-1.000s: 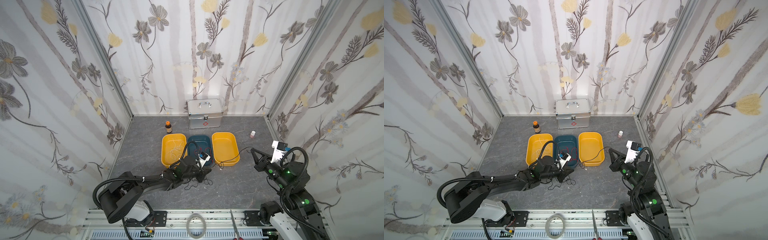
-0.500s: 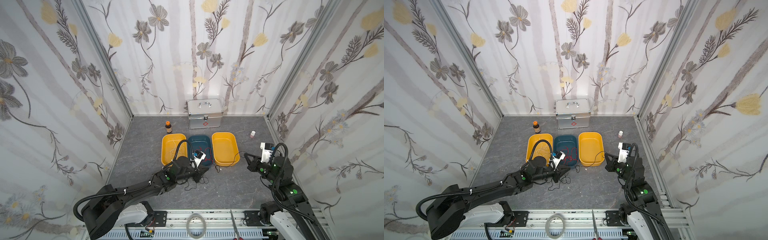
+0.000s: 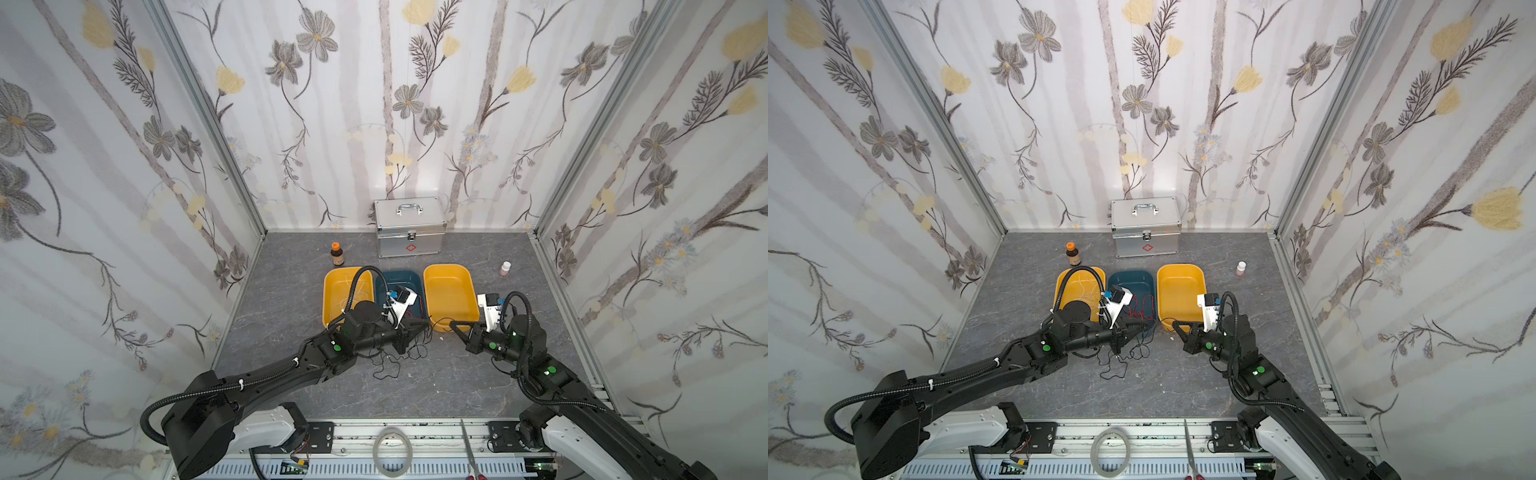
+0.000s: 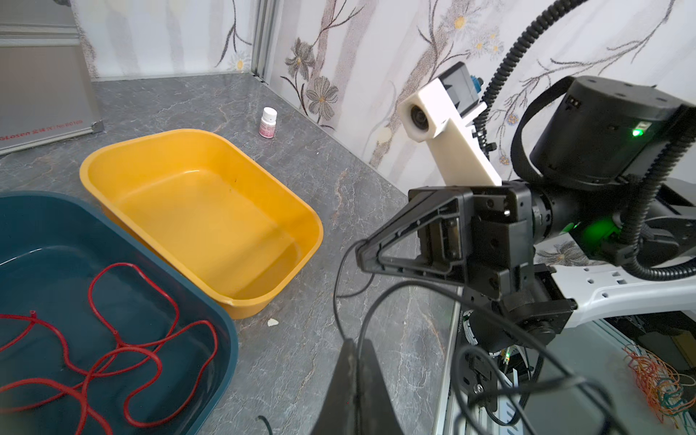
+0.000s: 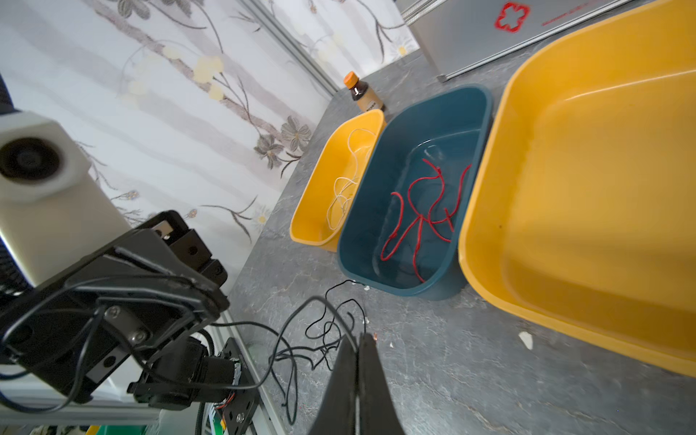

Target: Untangle the cables

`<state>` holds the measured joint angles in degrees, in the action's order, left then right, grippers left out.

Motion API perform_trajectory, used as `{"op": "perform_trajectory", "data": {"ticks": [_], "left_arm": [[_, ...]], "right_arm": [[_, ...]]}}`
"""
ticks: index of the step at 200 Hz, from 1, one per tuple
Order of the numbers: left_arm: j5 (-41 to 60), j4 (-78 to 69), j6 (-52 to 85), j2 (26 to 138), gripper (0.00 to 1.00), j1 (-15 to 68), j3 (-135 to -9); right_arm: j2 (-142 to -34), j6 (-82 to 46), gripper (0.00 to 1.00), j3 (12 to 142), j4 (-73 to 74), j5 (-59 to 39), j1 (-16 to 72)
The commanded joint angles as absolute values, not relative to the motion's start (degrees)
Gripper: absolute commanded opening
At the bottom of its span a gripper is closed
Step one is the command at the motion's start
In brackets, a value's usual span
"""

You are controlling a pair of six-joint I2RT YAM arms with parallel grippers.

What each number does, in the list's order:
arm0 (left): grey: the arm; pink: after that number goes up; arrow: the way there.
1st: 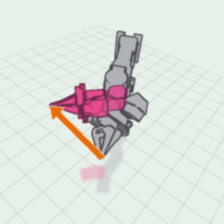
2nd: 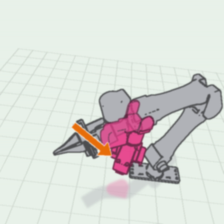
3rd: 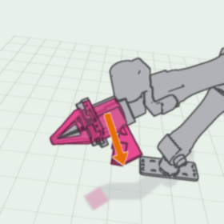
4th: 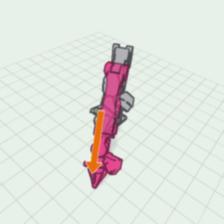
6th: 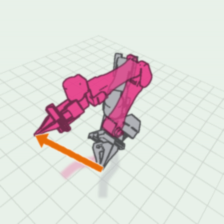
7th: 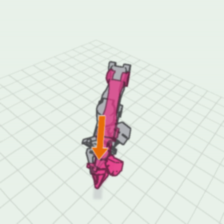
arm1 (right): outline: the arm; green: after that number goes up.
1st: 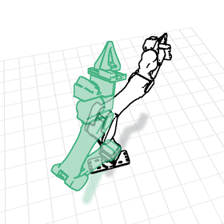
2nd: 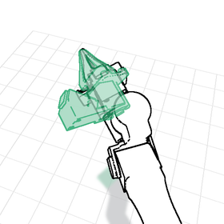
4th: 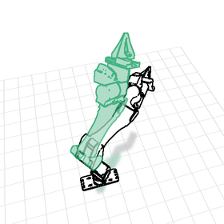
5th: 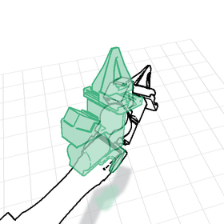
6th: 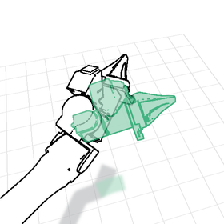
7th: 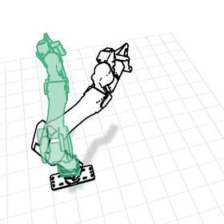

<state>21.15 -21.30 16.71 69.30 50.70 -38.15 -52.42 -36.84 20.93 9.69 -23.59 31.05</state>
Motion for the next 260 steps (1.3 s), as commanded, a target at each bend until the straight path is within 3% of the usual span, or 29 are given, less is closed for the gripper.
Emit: {"op": "perform_trajectory", "data": {"ticks": [1,59,113,172,260], "left_arm": [[22.6,-24.0,18.3,71.0,0.0,50.6,-39.3],[22.1,-25.3,20.0,71.8,0.0,50.8,-39.0],[17.1,-25.3,20.6,70.3,0.0,50.7,-37.5],[11.6,-24.3,22.8,67.9,0.0,50.5,-36.4],[14.7,-25.1,26.0,68.6,0.0,50.5,-36.5]], "right_arm": [[-56.5,-36.7,0.04,20.6,21.5,-25.8,33.9],[-69.1,-33.9,0.11,24.2,28.7,-24.8,42.0],[-70.8,-31.6,0.33,24.1,31.2,-24.6,46.2],[-69.0,-30.9,0.34,20.8,32.8,-23.3,47.1],[-74.2,-25.6,0.37,23.9,38.6,-21.5,48.6]]}}
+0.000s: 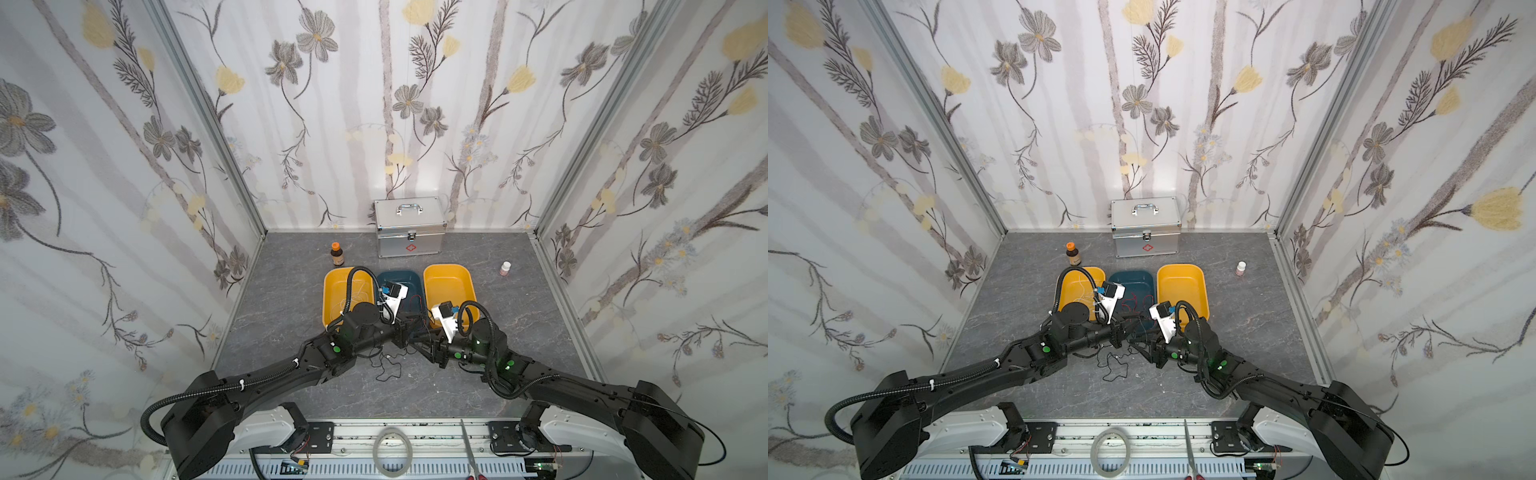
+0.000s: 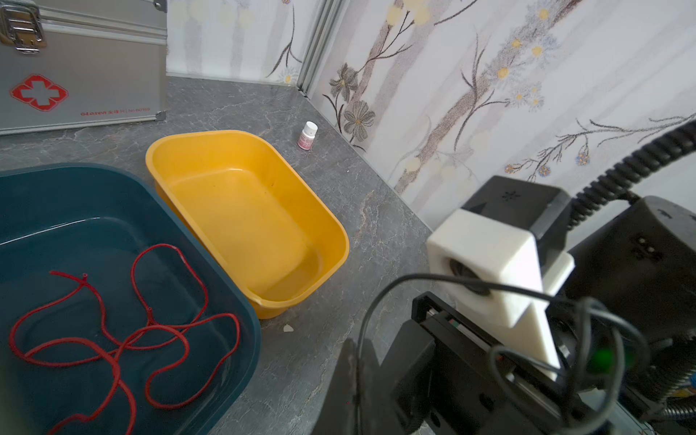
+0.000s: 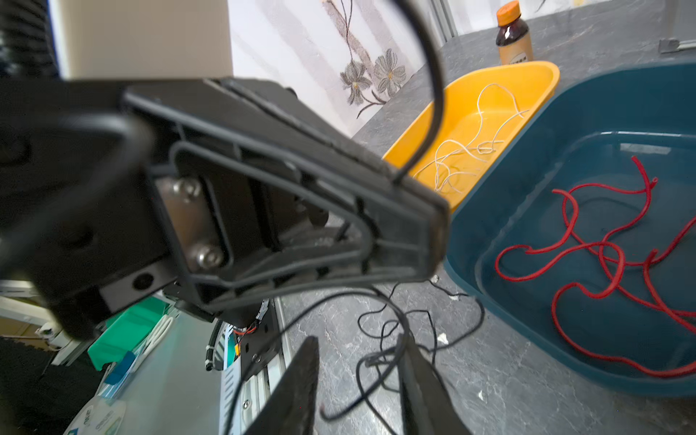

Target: Untangle the cables

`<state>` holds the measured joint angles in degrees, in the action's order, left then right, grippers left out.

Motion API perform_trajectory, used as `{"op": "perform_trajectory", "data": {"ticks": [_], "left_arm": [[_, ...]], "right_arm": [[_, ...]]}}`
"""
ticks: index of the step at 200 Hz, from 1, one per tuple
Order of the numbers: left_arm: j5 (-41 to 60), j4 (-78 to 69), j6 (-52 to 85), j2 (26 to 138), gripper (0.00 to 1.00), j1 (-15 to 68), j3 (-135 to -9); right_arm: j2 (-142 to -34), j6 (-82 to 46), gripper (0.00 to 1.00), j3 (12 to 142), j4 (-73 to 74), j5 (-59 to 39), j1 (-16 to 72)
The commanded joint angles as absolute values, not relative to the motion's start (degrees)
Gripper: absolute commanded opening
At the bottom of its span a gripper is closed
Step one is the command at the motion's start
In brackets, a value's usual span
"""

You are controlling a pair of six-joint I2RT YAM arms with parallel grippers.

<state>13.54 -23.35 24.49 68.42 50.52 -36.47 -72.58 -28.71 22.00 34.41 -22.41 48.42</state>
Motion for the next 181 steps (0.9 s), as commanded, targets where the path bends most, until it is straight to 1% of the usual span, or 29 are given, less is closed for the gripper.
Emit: {"op": "perform_trajectory", "data": {"ticks": [1,31,66,83,94,113,142,160,181], "left_arm": [[14.7,-25.2,26.0,68.6,0.0,50.5,-36.5],[14.9,-25.6,26.8,68.2,0.0,50.6,-36.4],[12.6,-26.3,28.4,67.2,0.0,50.6,-35.7],[11.2,-26.7,29.5,66.5,0.0,50.6,-35.1],[10.2,-26.7,29.7,66.0,0.0,50.5,-34.7],[9.4,-26.6,29.8,65.5,0.0,50.5,-34.3],[9.2,-26.8,30.6,65.6,0.0,50.5,-34.1],[9.0,-27.3,31.2,65.5,0.0,50.5,-34.0],[7.9,-27.4,32.0,65.0,0.0,50.5,-33.8]], "right_arm": [[-74.3,-25.5,0.37,24.0,38.6,-21.5,48.6],[-77.4,-23.8,0.37,25.2,40.1,-19.7,48.7],[-81.1,-24.2,0.35,25.4,46.0,-21.0,48.8],[-81.8,-24.7,0.3,24.7,49.4,-21.3,48.9],[-82.0,-25.1,0.24,24.3,50.9,-21.5,48.9],[-82.2,-25.3,0.17,24.1,51.7,-21.6,49.0],[-82.2,-25.4,0.11,23.8,51.8,-21.6,49.0],[-82.3,-25.5,0.13,23.7,51.9,-21.5,49.1],[-83.5,-25.0,0.25,24.1,51.4,-21.0,49.5]]}}
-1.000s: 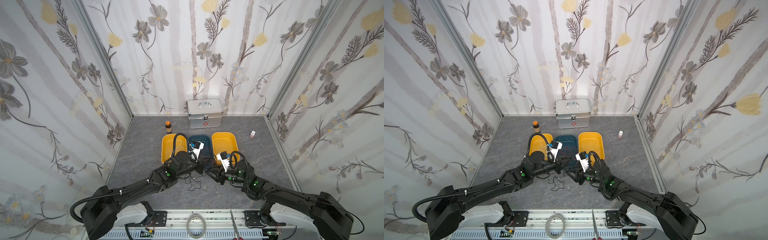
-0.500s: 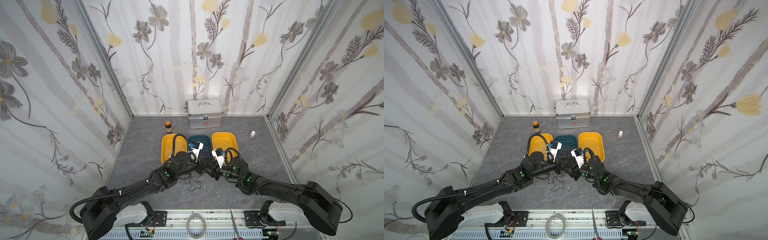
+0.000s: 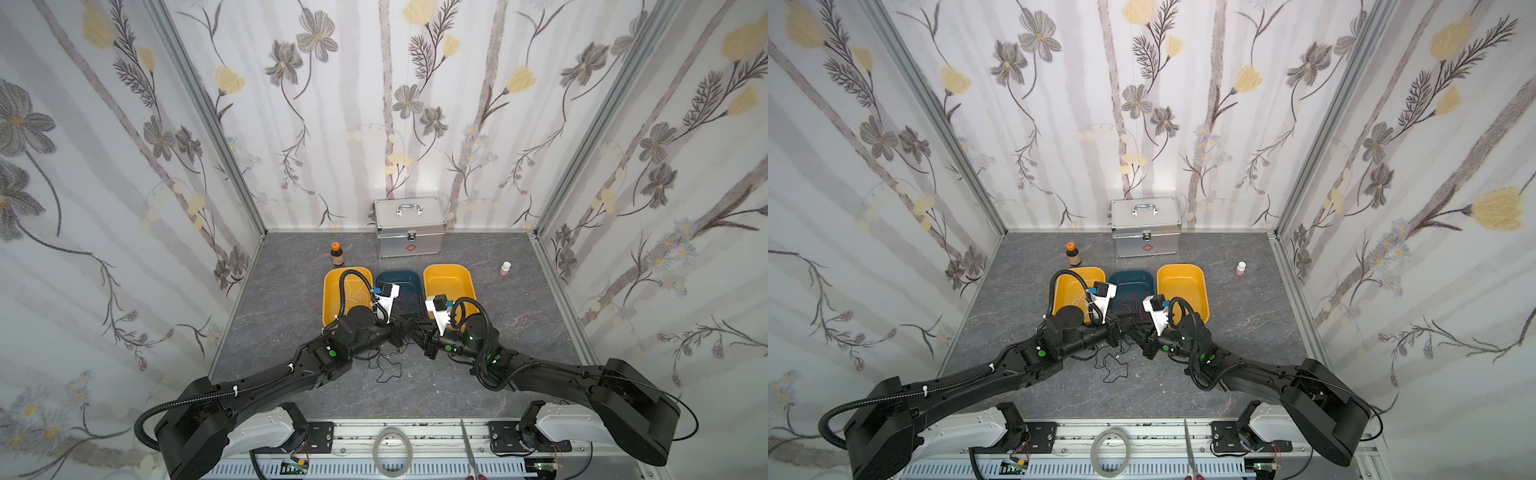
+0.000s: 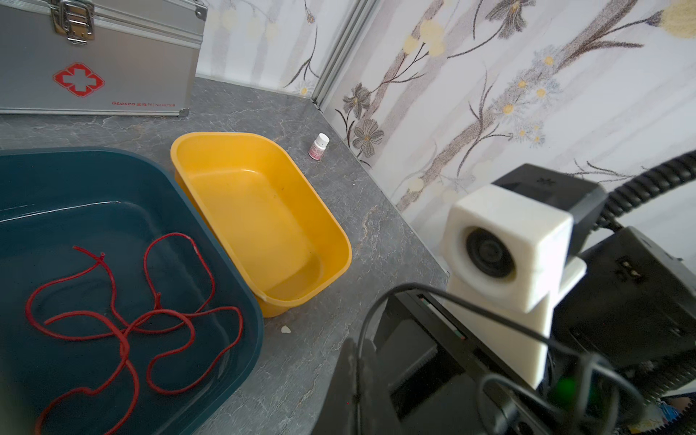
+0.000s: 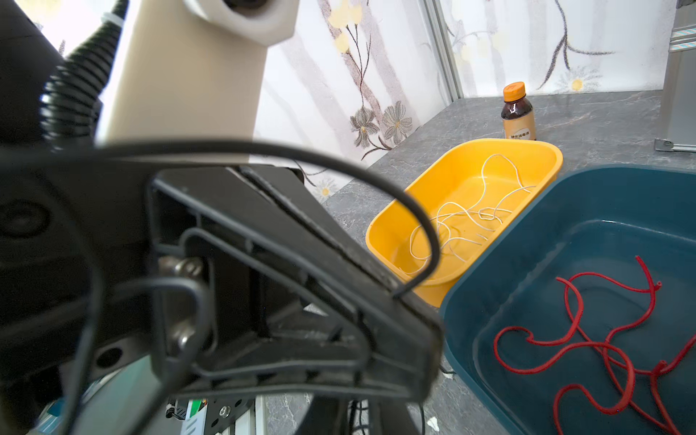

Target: Untangle the cables

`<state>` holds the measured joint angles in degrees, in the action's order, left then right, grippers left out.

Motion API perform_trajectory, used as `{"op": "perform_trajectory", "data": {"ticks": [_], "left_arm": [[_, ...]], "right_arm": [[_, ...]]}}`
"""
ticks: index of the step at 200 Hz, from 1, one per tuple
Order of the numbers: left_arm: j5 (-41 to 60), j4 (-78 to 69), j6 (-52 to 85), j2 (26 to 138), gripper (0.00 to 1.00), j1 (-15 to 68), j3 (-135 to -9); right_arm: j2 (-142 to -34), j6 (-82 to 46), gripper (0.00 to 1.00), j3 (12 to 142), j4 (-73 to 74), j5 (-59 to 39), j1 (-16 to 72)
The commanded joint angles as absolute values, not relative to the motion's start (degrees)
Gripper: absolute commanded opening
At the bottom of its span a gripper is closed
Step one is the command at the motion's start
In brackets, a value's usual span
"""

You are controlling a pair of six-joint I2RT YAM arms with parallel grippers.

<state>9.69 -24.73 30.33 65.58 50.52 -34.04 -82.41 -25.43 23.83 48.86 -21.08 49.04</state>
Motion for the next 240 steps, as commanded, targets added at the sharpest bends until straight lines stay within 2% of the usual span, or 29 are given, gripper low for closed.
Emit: {"op": "perform_trajectory", "data": {"ticks": [1,28,108,197,240], "left_arm": [[7.9,-27.4,32.0,65.0,0.0,50.5,-33.8],[7.0,-27.2,32.5,63.9,0.0,50.5,-33.6],[6.3,-25.1,32.3,63.1,0.0,50.2,-33.3],[8.7,-26.7,34.4,64.3,0.0,50.2,-33.7],[7.6,-27.1,35.0,63.6,0.0,50.1,-32.6]], "right_arm": [[-83.5,-24.9,0.25,24.1,51.4,-21.0,49.5],[-85.2,-24.7,0.29,23.7,53.6,-20.6,50.0],[-84.4,-24.0,0.29,20.7,57.0,-22.4,50.5],[-89.8,-22.8,0.3,23.8,59.6,-17.4,50.4],[-93.6,-23.5,0.24,26.2,62.5,-20.9,50.4]]}}
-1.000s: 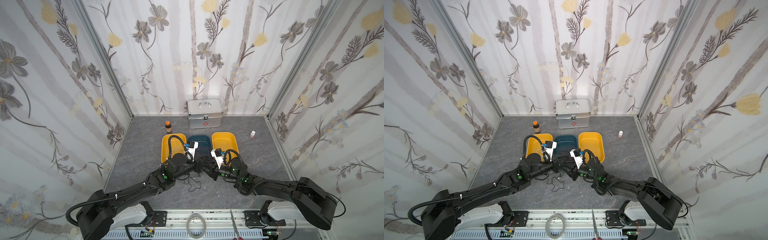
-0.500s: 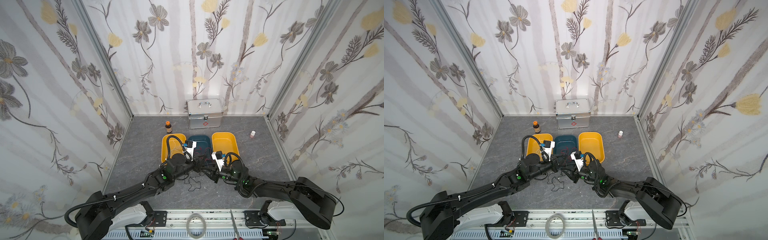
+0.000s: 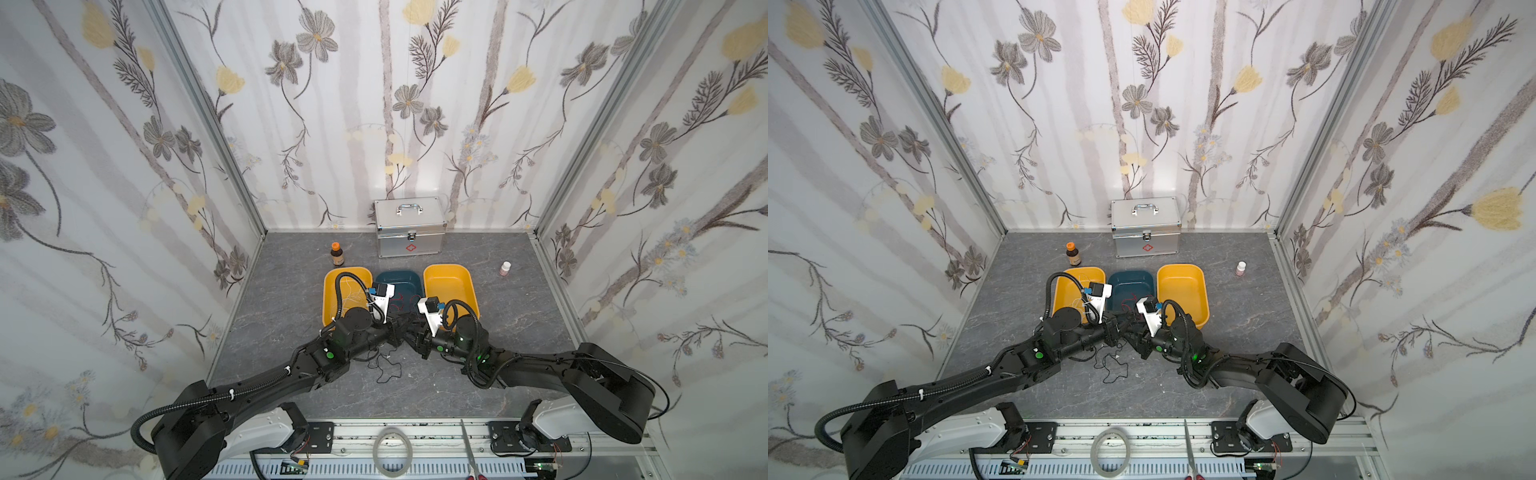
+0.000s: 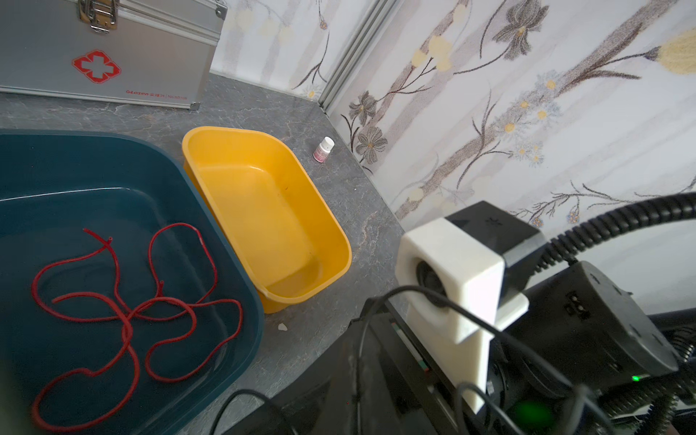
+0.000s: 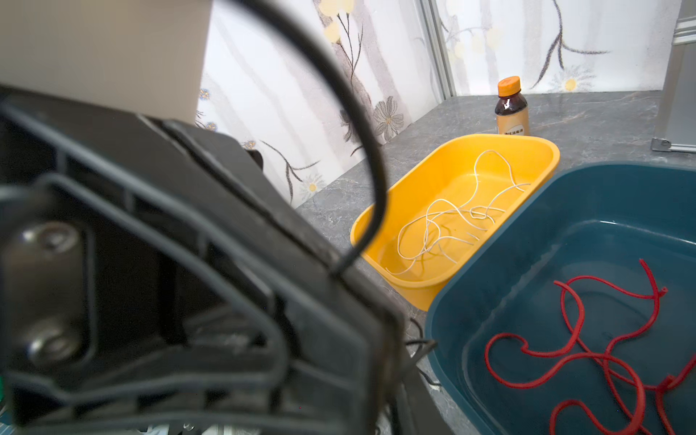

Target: Untangle the cables

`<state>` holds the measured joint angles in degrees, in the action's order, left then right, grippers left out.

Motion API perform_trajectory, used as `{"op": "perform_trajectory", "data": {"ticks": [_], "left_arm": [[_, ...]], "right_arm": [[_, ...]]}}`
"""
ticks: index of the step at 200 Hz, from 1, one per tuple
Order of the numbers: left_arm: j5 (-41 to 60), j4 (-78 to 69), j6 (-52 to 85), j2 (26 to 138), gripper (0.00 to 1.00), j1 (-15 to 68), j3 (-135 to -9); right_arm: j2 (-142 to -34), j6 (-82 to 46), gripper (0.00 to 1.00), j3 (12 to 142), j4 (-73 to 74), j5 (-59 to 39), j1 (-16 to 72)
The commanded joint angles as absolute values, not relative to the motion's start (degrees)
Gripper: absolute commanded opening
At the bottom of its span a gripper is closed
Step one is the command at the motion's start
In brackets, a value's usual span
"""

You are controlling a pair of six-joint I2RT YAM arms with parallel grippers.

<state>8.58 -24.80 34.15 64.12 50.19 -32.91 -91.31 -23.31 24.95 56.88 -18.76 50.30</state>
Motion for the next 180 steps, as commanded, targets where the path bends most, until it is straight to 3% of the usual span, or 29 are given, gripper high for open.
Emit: {"op": "perform_trajectory", "data": {"ticks": [1,67,115,180], "left_arm": [[7.6,-27.1,35.0,63.5,0.0,50.1,-32.5],[4.8,-26.0,35.0,62.0,0.0,49.8,-31.5],[3.7,-23.9,35.2,61.2,0.1,49.2,-31.8],[4.4,-15.7,34.0,57.7,0.53,48.5,-31.1]], "right_arm": [[-93.7,-23.6,0.24,26.2,62.6,-20.9,50.4],[-95.2,-26.2,0.05,25.4,67.2,-22.9,50.4],[-93.4,-25.9,0.0,24.2,65.5,-21.9,50.4],[-85.3,-26.2,0.0,19.4,64.2,-18.6,50.3]]}}
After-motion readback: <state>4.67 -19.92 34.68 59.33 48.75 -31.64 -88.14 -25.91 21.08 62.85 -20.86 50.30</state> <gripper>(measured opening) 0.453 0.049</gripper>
